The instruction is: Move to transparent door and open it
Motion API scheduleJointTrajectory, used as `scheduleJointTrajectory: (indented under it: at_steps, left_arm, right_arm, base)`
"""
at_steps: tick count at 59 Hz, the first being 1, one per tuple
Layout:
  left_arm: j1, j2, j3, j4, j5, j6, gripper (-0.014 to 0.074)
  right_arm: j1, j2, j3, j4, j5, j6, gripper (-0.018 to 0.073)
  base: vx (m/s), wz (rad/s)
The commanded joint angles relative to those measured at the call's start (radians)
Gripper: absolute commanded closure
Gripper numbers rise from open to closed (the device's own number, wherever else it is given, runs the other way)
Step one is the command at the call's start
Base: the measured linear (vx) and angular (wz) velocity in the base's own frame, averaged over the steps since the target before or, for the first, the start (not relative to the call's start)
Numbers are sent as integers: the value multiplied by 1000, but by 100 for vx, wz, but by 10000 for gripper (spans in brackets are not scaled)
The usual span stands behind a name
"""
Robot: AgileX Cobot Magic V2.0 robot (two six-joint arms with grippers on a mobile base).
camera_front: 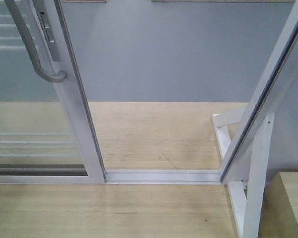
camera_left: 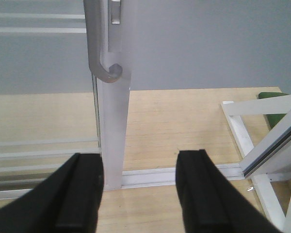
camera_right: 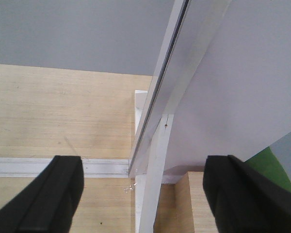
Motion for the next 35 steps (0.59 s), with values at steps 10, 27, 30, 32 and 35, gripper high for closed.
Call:
scheduleJointTrajectory:
  at_steps: [10, 27, 30, 32, 35]
  left_arm:
    - [-6, -152, 156, 84, -336, -146, 526]
    - [-6, -400, 520, 265, -718, -259, 604]
    - [-6, -442, 569, 289, -731, -289, 602]
    - [-6, -471, 601, 303, -731, -311, 602]
    - [-6, -511, 641, 309, -731, -338, 602]
  right_arm:
    - [-6, -13, -29, -16, -53, -8, -4]
    - [-6, -13, -29, -16, -51, -8, -4]
    - [-6, -13, -29, -16, -51, -8, -4]
    - [-6, -13, -29, -16, -51, -8, -4]
    - [-6, -13, -29, -16, -51, -8, -4]
  base:
    - [0, 0]
    - [0, 0]
    - [0, 0]
    - [0, 0]
    - [0, 0]
